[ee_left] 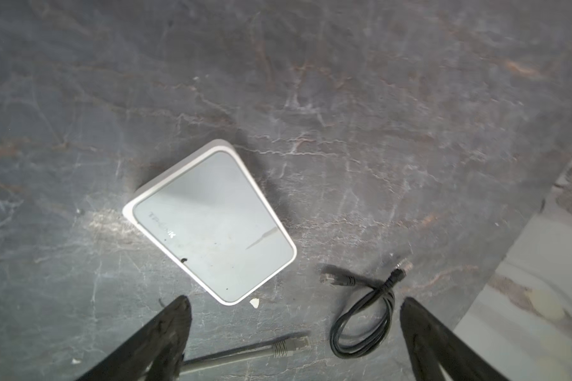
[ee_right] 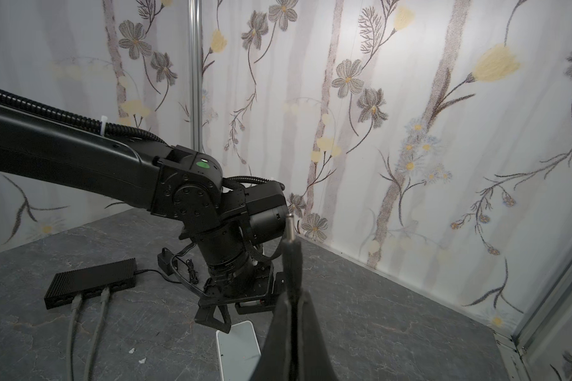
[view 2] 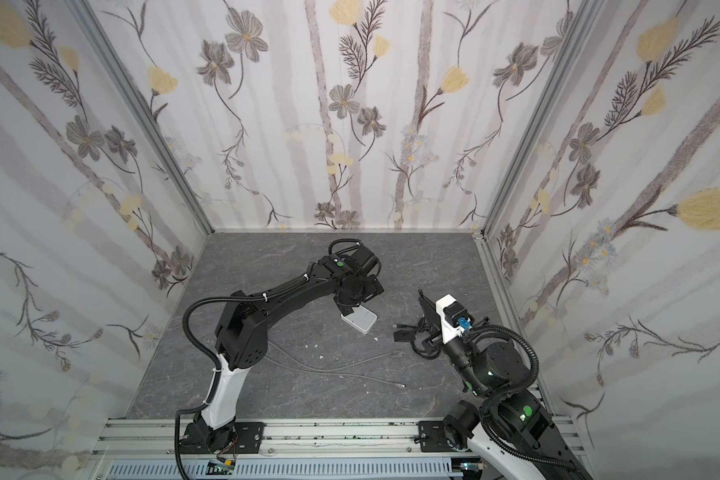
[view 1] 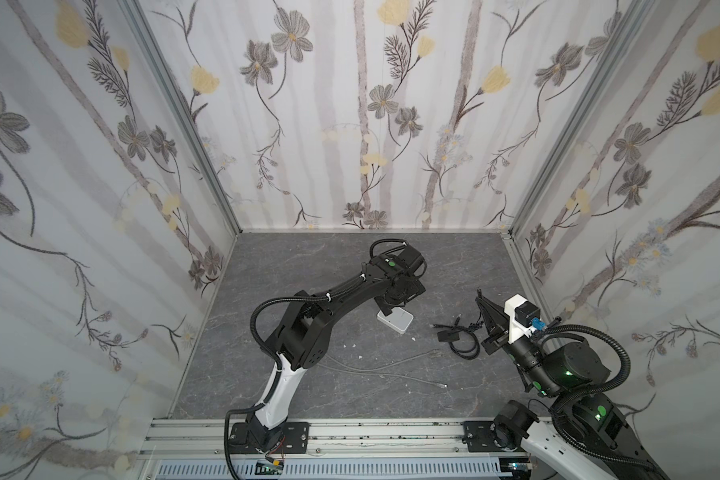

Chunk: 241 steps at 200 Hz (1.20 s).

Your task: Insert the plug into the switch port

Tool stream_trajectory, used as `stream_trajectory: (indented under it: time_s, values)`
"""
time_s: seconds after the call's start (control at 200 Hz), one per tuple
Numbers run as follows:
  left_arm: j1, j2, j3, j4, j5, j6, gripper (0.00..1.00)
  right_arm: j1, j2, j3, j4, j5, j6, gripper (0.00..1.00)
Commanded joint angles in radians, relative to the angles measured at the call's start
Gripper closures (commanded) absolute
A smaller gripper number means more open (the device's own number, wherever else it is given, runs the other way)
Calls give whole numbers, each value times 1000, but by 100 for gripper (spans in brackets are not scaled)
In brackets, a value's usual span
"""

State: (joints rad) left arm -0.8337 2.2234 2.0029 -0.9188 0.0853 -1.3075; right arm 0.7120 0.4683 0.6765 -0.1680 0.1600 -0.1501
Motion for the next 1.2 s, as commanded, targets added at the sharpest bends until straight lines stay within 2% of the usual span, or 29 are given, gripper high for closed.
stream_trajectory:
  time_s: [0.0,0.06,0.225,0.365,0.615,0.969,1.199]
  values:
    - [-6,71,113,-242,-73,-235,0,0,-38,0,-34,16,15,100]
    - [-6,101,142,-297,-85,-280,0,1,-63,2,-55,19,18,100]
    - [-11,128,137,-307,-73,-353,0,0,-113,-10,-80,27,10,100]
    - [-11,159,133,-251,-55,-351,0,0,-125,-9,-90,32,-7,100]
    - [-17,166,116,-174,-99,-352,2,1,-128,-11,-102,23,-16,100]
    - [-24,214,111,-126,-43,-392,4,0,-128,-34,-94,21,-30,100]
    - [-31,223,100,-103,-29,-388,10,1,-123,-38,-90,20,-37,100]
